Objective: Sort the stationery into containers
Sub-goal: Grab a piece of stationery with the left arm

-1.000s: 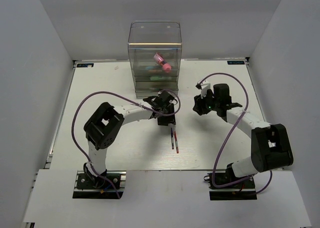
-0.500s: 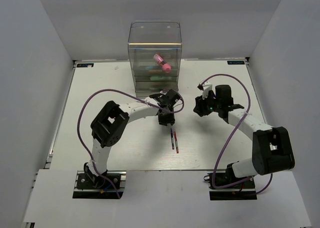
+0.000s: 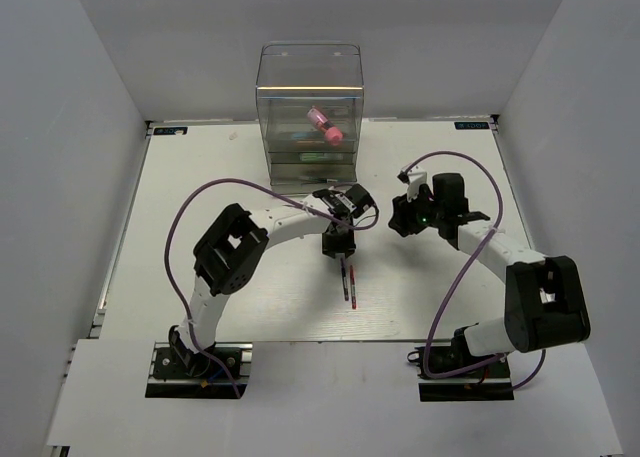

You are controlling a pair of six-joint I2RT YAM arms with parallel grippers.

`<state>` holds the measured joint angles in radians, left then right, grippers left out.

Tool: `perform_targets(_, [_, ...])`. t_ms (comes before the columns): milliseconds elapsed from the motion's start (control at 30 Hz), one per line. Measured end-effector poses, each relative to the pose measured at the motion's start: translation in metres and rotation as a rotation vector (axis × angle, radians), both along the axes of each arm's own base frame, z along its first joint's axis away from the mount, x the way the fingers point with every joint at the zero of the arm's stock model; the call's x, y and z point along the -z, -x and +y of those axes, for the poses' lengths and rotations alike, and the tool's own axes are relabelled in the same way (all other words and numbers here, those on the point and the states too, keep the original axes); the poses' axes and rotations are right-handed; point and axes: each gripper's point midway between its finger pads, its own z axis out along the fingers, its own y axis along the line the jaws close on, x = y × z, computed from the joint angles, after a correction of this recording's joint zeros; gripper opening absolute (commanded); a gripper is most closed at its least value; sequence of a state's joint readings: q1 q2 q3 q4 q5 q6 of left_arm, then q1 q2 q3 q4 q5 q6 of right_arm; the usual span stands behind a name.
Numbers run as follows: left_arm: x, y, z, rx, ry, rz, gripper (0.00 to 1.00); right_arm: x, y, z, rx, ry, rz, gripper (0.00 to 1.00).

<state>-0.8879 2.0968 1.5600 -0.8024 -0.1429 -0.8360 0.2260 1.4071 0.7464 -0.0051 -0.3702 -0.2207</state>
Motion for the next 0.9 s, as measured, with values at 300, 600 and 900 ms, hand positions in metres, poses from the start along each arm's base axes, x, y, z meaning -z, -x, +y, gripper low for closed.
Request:
perform_targets(300, [0.002, 0.012, 0.004, -0.008, -0.044, 0.013, 0.18, -0.001, 0.005, -0.004, 0.013, -0.004, -0.003, 0.52])
perform_targets(600, [-0.001, 0.020, 0.018, -0.055, -0.013, -0.009, 0.00, -0.005, 0.006, -0.003, -0.001, -0.023, -0.007, 0.64])
perform_targets(900, [-0.065, -0.042, 0.035, -0.286, 0.228, -0.171, 0.00, -0.003, 0.021, 0.007, -0.089, -0.068, 0.024, 0.02])
